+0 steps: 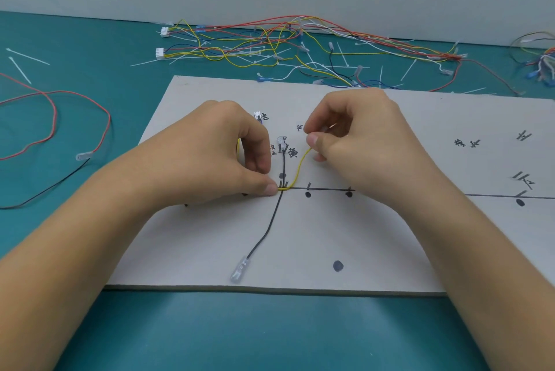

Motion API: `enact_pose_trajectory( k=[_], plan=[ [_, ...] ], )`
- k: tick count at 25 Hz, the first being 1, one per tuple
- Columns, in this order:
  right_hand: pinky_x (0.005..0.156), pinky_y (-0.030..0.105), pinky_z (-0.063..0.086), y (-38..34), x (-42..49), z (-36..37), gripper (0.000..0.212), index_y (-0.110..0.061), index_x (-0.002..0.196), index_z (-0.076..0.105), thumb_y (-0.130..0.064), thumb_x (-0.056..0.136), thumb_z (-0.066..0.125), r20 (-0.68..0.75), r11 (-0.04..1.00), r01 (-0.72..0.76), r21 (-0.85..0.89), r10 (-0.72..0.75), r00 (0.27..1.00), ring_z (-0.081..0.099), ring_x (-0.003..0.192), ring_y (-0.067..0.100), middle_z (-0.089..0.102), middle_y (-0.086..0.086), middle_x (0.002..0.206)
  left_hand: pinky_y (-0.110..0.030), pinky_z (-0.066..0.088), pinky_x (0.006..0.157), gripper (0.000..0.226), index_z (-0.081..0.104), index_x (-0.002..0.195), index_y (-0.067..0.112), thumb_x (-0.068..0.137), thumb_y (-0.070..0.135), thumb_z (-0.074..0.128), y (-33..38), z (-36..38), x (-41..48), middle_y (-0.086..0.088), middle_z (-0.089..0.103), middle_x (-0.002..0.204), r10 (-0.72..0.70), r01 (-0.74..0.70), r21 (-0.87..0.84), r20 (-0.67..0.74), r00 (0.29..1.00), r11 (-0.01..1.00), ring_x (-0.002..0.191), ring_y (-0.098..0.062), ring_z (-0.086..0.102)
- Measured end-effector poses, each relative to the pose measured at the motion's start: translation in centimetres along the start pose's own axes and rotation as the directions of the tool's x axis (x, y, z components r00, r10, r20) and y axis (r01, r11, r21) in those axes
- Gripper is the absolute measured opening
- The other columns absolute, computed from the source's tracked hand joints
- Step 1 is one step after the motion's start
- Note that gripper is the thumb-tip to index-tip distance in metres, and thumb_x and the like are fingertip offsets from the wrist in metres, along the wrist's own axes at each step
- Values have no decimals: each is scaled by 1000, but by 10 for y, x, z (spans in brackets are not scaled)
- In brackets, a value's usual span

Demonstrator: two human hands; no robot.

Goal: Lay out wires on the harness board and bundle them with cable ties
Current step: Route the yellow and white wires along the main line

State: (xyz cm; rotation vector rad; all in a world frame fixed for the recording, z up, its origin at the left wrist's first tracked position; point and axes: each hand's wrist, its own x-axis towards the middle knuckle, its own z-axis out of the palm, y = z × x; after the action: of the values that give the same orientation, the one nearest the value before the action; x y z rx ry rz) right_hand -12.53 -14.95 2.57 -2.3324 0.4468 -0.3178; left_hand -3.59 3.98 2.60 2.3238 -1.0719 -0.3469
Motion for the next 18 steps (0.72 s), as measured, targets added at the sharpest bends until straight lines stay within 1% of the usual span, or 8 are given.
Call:
enact_pose_trajectory(
  k=[2, 6, 9, 13, 15, 17, 18],
  plan=[
    [71, 30, 59, -2, 1, 7, 16, -23, 81, 73, -9, 87, 72, -15, 1000, 15, 28, -15, 1000, 73, 74, 15, 70, -7, 78, -5, 37, 46, 23, 73, 68, 28, 66, 40, 93, 0, 0, 1, 29, 59, 56, -8, 8, 5, 4, 1000, 1000, 48, 4, 53],
    [68, 24, 56, -5, 2, 21, 20, -24, 85, 75, -5, 89, 67, -61, 997, 62, 48, -59, 996, 72, 73, 10, 67, -12, 74, -6, 37, 47, 23, 73, 68, 29, 65, 41, 93, 1, -1, 1, 26, 62, 58, -12, 12, 12, 6, 1000, 1000, 49, 3, 53],
    [67, 21, 55, -7, 3, 26, 20, -23, 85, 76, -4, 87, 69, -76, 993, 87, 77, -81, 994, 69, 69, 6, 67, -13, 72, -5, 37, 47, 23, 73, 67, 29, 65, 39, 93, 2, -1, 1, 26, 62, 58, -8, 8, 11, 7, 1000, 1000, 50, 4, 54],
    [69, 26, 57, -6, 7, 29, 16, -23, 83, 77, -8, 83, 76, -89, 991, 99, 86, -92, 992, 70, 70, 7, 71, -8, 75, -6, 38, 48, 22, 72, 68, 30, 65, 40, 93, 2, 0, 2, 24, 65, 62, -16, 16, 11, 10, 1000, 1000, 51, 3, 55],
    [70, 22, 56, -5, 8, 30, 15, -24, 85, 79, -10, 84, 76, -78, 994, 85, 73, -80, 994, 70, 71, 8, 72, -8, 74, -6, 38, 49, 23, 72, 67, 31, 65, 40, 92, 1, 0, 2, 24, 65, 62, -17, 17, 12, 9, 1000, 1000, 51, 3, 55],
    [69, 14, 53, -5, 9, 29, 21, -25, 90, 81, -7, 86, 70, -39, 997, 76, 20, -75, 996, 70, 75, 8, 74, -6, 77, -6, 38, 49, 23, 72, 67, 31, 65, 41, 92, 1, -1, 1, 26, 63, 59, -16, 16, 15, 8, 1000, 1000, 50, 3, 54],
    [68, 9, 50, -4, 10, 29, 25, -24, 91, 82, -4, 86, 67, -19, 996, 81, -25, -82, 996, 68, 76, 8, 74, -6, 79, -6, 39, 49, 23, 72, 67, 31, 64, 41, 92, 1, -1, 1, 26, 63, 60, -17, 17, 13, 9, 1000, 1000, 50, 3, 54]
  ],
)
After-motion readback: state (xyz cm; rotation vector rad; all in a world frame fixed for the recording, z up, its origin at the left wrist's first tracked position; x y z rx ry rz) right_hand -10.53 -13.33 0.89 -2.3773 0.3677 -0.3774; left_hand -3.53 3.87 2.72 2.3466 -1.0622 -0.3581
